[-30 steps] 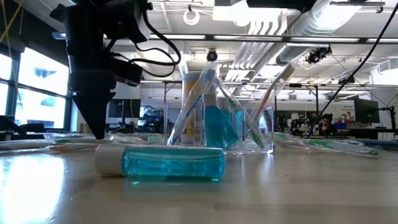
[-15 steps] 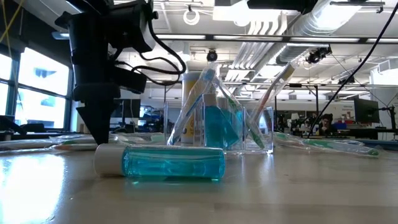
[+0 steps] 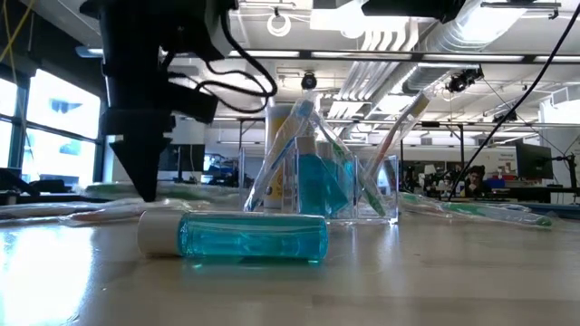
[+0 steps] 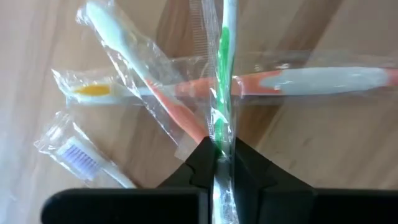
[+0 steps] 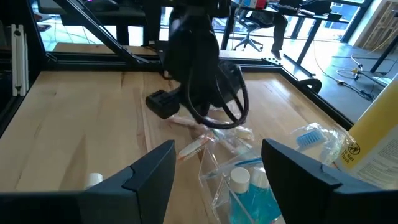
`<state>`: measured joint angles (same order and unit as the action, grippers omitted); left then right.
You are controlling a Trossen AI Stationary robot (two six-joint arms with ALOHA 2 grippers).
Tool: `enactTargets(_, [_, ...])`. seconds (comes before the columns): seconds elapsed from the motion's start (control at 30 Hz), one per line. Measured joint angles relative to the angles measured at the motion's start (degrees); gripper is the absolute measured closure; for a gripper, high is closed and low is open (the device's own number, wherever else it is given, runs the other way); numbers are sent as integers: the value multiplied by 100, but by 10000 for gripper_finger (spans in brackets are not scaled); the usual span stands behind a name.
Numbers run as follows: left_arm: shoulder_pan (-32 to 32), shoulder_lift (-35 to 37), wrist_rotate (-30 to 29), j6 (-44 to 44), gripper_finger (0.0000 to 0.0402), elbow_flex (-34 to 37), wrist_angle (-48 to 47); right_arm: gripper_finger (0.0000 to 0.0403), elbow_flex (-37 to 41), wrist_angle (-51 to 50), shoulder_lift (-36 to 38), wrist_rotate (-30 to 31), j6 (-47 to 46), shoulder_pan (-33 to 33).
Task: Pick & Place toothbrushing station
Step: Put the green toothbrush in the transparent organizer
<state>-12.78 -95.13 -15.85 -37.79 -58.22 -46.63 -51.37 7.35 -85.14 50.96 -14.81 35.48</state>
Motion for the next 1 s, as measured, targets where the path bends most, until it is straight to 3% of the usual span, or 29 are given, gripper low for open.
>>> enactTargets(0.2, [-433,2,-887,-362,387,-590,-1117,173,0,-52,0,9,-42,-2])
enactTargets(0.53, [-1673,243,-2738,-2128,387,-1560,-3519,173,0,-52,0,11,-61,0])
enactTargets(0.67, [-2261,728,-3452,-2522,386,-1571,-3253,173,0,-52,0,11,-61,0])
enactTargets(0.77, [-2754,1106,-4299,-2322,387,-1520,-2577,173,0,-44,0,11,-57,-2])
enactTargets(1.0, [-3445,1823,-5053,147,387,-745,511,173,0,211,0,-1,-40,-2])
